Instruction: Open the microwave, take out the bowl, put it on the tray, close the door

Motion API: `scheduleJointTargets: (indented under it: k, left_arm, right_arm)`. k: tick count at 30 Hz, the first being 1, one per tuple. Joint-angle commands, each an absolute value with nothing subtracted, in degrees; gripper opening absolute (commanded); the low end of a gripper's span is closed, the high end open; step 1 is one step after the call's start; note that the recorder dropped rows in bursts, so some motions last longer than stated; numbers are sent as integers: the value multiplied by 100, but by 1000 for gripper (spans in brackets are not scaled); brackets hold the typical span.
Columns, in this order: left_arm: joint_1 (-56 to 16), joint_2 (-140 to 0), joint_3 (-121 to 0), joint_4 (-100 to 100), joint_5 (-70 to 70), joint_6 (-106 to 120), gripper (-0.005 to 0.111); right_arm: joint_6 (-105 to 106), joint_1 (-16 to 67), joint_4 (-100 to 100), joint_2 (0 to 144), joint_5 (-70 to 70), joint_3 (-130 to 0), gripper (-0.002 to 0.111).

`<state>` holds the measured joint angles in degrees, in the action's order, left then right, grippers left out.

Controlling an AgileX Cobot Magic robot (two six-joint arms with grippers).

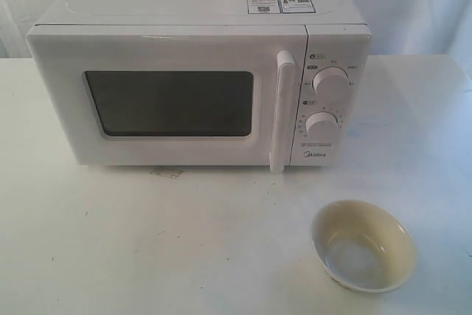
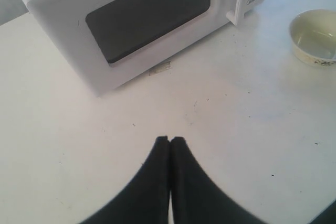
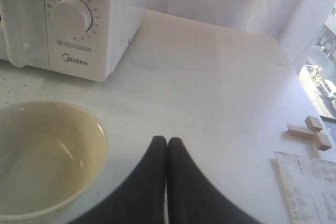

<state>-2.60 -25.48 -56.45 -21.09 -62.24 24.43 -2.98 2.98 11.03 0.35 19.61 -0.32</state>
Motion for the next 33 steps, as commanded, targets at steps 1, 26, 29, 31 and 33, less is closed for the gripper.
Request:
scheduleJointTargets:
  k: [1, 26, 29, 31, 33]
  left_arm:
    - [-278, -2503, -5674, -2140, -6280, 2417, 0]
    - [-265, -2042, -1053, -1953, 529, 2732, 0]
    - [-265, -1703, -619, -1953, 607, 2499, 0]
    - [-265, -1400, -370, -1953, 595, 2323, 0]
    - [-265, -1139, -151, -1953, 595, 2177, 0]
  right_arm:
    - [-321, 265, 1098, 0, 1957, 0, 0]
    - [-321, 265, 1098, 0, 1957, 0, 0]
    - [-321, 265, 1098, 0, 1957, 0, 0]
    - [-321, 265, 1098, 0, 1957, 0, 0]
    - [-321, 265, 1098, 0, 1957, 0, 0]
